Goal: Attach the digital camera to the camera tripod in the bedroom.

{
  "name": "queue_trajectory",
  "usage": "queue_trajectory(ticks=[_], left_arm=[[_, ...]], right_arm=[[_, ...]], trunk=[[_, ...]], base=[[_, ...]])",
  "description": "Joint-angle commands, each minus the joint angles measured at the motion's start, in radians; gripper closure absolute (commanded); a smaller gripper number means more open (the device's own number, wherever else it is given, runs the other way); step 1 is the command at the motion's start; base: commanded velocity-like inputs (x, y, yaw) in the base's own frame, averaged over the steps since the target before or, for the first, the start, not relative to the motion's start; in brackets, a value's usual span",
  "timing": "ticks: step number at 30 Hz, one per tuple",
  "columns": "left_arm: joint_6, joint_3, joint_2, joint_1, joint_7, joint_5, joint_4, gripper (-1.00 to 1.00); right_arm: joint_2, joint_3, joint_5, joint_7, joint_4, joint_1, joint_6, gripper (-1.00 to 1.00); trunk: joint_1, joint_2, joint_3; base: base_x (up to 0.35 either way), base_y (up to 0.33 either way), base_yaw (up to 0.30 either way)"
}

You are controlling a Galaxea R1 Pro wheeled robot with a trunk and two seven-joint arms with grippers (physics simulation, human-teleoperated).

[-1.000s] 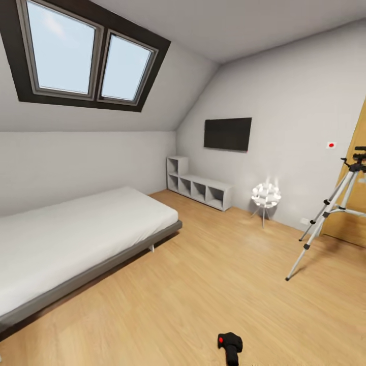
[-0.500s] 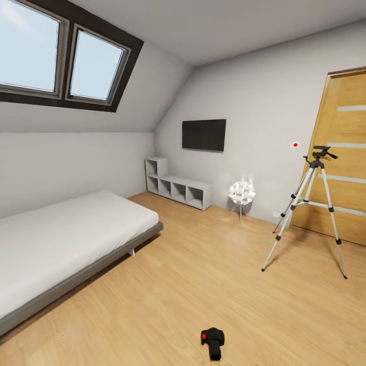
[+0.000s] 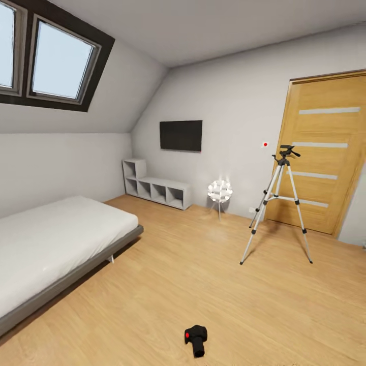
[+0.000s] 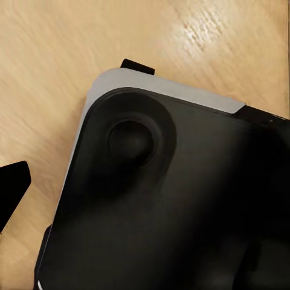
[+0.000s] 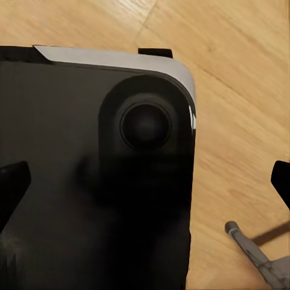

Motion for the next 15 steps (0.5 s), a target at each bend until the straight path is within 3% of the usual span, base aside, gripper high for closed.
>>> queue_trajectory(ticks=[1, 15], left_arm=[[-0.002, 0.004, 0.0, 0.0, 0.001, 0.001, -0.001, -1.0], [-0.002, 0.004, 0.0, 0.0, 0.001, 0.001, -0.001, -1.0]], right_arm=[[0.0, 0.0, 0.002, -0.001, 0.001, -0.001, -0.003, -1.0], [0.001, 0.001, 0.003, 0.0, 0.001, -0.001, -0.002, -1.0]], trunk=[[0.0, -0.001, -0.001], [0.0, -0.001, -0.001]], base=[[0.0, 0.0, -0.287], [0.0, 0.0, -0.292]])
